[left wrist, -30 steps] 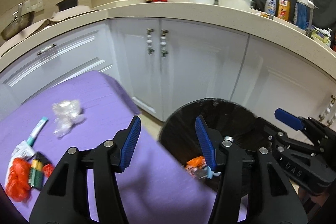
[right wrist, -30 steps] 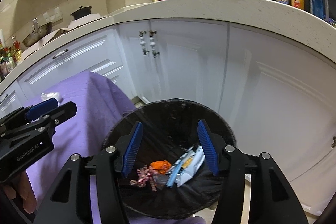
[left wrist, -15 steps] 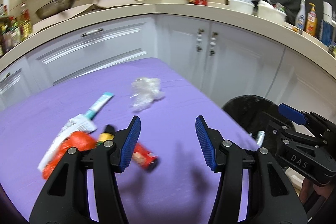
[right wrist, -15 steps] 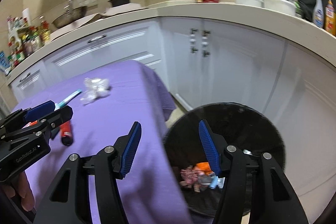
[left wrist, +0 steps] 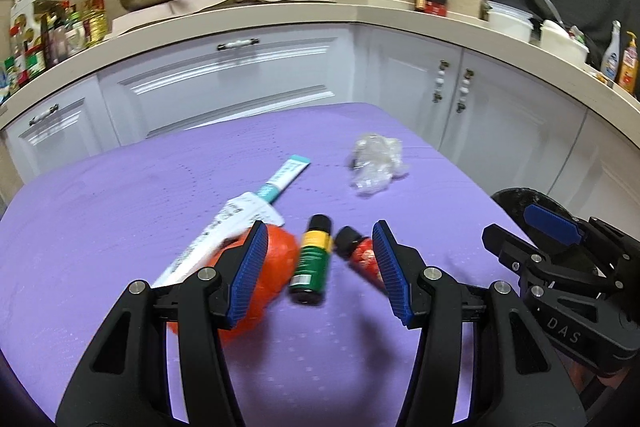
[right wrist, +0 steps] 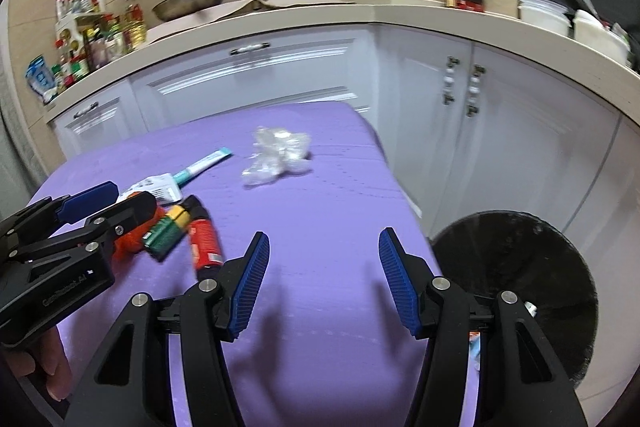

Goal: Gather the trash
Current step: 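Move both open tools back over the trash on the table, then grasp the large orange bag with the left tool while the right tool grasps the red spray can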

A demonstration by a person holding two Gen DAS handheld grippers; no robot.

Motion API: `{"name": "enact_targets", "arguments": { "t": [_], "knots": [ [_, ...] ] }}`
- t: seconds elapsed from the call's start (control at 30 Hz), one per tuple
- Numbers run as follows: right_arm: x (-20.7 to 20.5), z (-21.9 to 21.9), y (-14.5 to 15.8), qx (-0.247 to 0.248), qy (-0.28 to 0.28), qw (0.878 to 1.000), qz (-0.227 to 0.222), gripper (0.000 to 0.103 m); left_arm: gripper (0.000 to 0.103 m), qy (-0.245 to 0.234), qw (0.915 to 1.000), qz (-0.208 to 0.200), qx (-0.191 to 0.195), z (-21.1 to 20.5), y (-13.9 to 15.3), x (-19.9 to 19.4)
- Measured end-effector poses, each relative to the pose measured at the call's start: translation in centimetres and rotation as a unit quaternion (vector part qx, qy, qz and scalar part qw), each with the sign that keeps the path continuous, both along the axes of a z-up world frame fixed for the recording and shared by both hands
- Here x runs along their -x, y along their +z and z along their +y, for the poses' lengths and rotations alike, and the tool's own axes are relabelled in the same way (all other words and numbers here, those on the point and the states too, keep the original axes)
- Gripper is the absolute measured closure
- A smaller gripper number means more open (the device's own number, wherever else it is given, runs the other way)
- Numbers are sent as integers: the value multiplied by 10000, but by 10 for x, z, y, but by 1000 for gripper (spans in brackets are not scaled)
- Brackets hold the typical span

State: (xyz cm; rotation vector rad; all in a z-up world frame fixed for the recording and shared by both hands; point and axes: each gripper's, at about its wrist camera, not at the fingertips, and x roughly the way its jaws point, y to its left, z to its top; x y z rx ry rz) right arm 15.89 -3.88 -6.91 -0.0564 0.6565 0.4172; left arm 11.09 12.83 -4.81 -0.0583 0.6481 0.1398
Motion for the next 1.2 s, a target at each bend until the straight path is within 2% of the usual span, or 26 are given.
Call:
{"name": "enact_targets", "arguments": {
  "t": [0.67,1.2],
  "knots": [
    [1,49,-8,64,565,9982,216,47,50,486,9986,187,13,44,-15,23],
    [-6,79,-21,370,910,9935,581,47,50,405,9976,528,185,51,-28,18]
  ]
}}
